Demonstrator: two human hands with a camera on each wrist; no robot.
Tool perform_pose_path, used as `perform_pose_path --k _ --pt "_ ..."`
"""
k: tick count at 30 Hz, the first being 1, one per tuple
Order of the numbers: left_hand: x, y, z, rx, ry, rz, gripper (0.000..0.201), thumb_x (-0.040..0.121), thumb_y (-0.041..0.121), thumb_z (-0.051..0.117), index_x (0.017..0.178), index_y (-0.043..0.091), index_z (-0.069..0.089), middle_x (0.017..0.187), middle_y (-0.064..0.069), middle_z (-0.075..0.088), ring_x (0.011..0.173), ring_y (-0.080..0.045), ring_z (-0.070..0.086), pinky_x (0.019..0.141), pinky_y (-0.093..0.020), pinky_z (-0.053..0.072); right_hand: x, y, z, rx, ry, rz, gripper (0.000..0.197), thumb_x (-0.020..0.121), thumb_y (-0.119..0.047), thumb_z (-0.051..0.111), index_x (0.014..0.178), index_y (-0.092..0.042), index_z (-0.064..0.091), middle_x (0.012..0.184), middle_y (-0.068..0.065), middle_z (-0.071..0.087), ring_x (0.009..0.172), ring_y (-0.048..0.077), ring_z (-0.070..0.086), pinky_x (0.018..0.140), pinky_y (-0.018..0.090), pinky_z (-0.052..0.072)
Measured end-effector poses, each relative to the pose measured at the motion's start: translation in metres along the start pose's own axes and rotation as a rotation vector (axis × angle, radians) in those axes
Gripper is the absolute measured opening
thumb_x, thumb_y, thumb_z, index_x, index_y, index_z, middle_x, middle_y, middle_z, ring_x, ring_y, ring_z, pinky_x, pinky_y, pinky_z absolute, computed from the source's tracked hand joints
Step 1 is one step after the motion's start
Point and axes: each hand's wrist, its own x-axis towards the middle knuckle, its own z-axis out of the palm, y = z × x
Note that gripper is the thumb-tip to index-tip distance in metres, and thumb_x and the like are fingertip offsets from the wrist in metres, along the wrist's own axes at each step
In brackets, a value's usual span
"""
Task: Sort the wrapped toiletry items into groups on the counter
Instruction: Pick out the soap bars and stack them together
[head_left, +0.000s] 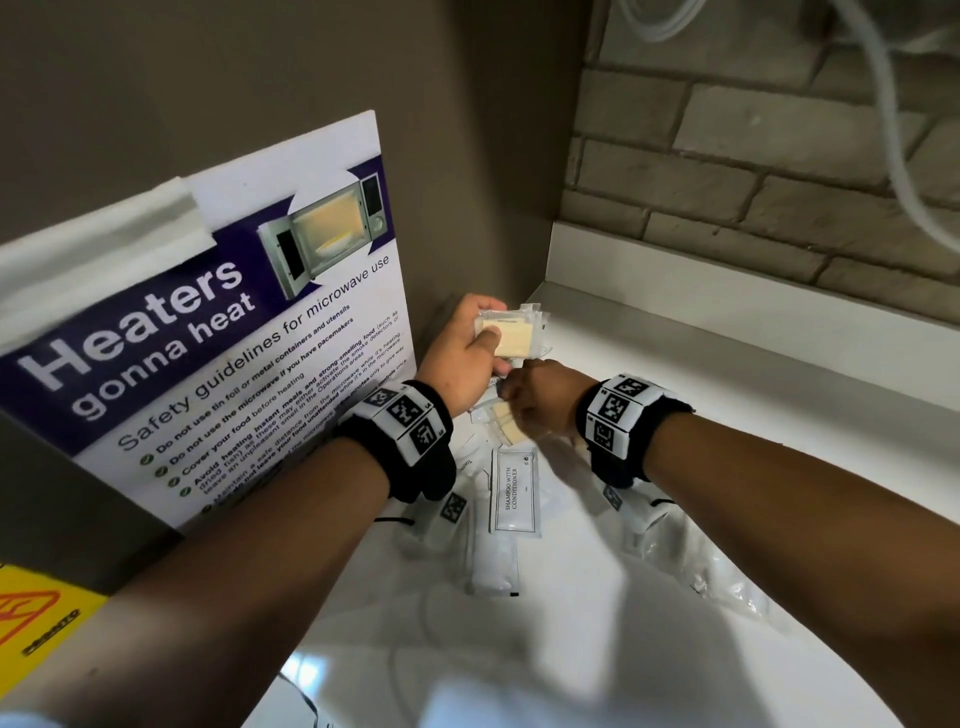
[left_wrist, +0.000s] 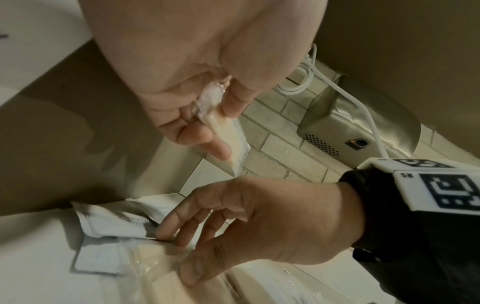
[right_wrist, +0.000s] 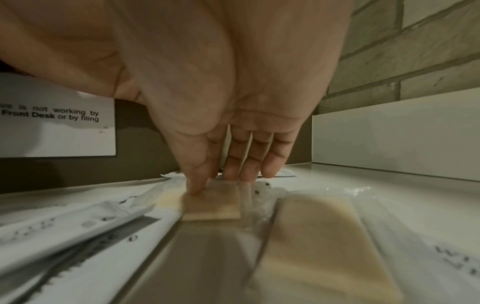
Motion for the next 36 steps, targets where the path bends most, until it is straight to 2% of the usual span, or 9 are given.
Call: perform_pose_path --k 4,9,13,17,19,23,27,32,36 --pt "-0.001 0.001 -0.001 -0.006 0.013 -0.001 0.026 0.098 0.007 0.04 0.105 0.029 0.051 0.1 -0.007 0.066 0.059 -0.013 0.06 0.051 -0.015 0.041 -0.003 0.002 0.0 -0.001 0.023 -0.01 0.022 0.083 -0.017 0.057 0.102 -0.024 0.067 0.106 0.004 0.064 0.099 0.025 0.06 0.086 0.03 0.048" --pt "-0.002 0.003 -0.005 -0.008 0.019 -0.006 0.025 0.099 0.007 0.04 0.107 0.027 0.051 0.106 -0.008 0.064 0.056 -0.008 0.059 0.049 -0.012 0.042 -0.01 0.001 -0.001 0.026 0.007 -0.012 0.007 0.082 -0.017 0.06 0.083 -0.024 0.061 0.085 -0.002 0.056 0.082 0.019 0.054 0.076 0.026 0.047" --pt "-0.003 0.004 -0.003 0.001 0.006 -0.006 0.024 0.099 0.007 0.04 0.109 0.026 0.05 0.109 -0.009 0.064 0.063 -0.015 0.061 0.053 -0.017 0.045 -0.008 -0.002 -0.001 0.055 -0.076 -0.028 0.019 0.071 -0.005 0.063 0.071 -0.021 0.051 0.065 -0.006 0.047 0.068 0.02 0.048 0.063 0.032 0.044" --pt "-0.005 0.006 -0.003 0.003 -0.006 -0.009 0.024 0.099 0.009 0.04 0.112 0.026 0.051 0.113 -0.01 0.065 0.068 -0.018 0.062 0.056 -0.021 0.046 -0.006 -0.004 -0.001 0.055 -0.029 -0.022 0.019 0.069 -0.003 0.066 0.075 -0.017 0.055 0.075 0.001 0.054 0.074 0.023 0.054 0.071 0.038 0.053" --pt "-0.005 0.007 -0.004 0.007 0.002 -0.008 0.024 0.099 0.008 0.04 0.112 0.025 0.051 0.113 -0.01 0.064 0.068 -0.018 0.063 0.051 -0.017 0.045 -0.005 -0.003 -0.002 0.079 -0.002 0.009 0.032 0.069 -0.005 0.073 0.095 -0.019 0.062 0.09 -0.001 0.061 0.085 0.021 0.06 0.079 0.033 0.055" --pt "-0.004 0.012 -0.007 -0.001 0.037 0.017 0.025 0.099 0.004 0.039 0.11 0.023 0.05 0.113 -0.012 0.063 0.061 -0.015 0.059 0.047 -0.009 0.042 -0.009 0.0 -0.008 0.118 0.063 0.001 0.027 0.072 -0.01 0.076 0.088 -0.028 0.063 0.087 -0.008 0.061 0.086 0.017 0.059 0.076 0.025 0.047" --pt "-0.005 0.016 -0.007 -0.019 0.055 0.028 0.026 0.099 0.002 0.038 0.11 0.022 0.05 0.113 -0.014 0.062 0.058 -0.013 0.056 0.045 -0.009 0.041 -0.024 0.01 -0.033 0.184 0.101 0.005 0.029 0.076 -0.012 0.078 0.103 -0.013 0.066 0.093 -0.003 0.059 0.086 0.016 0.052 0.073 0.023 0.036" --pt "-0.009 0.018 0.005 -0.036 0.0 0.0 0.025 0.1 0.005 0.039 0.115 0.02 0.052 0.109 -0.013 0.061 0.059 -0.01 0.056 0.044 -0.012 0.043 -0.047 0.029 -0.046 -0.096 -0.086 0.11 0.029 0.072 -0.02 0.077 0.098 -0.019 0.065 0.09 -0.004 0.059 0.091 0.02 0.056 0.078 0.027 0.044" --pt "-0.013 0.016 0.019 -0.035 -0.06 0.0 0.025 0.1 0.006 0.04 0.114 0.022 0.052 0.107 -0.013 0.062 0.06 -0.01 0.056 0.045 -0.013 0.042 -0.053 0.038 -0.028 -0.157 -0.186 0.179 0.047 0.07 -0.01 0.078 0.114 -0.01 0.059 0.107 0.005 0.061 0.094 0.022 0.055 0.074 0.026 0.04"
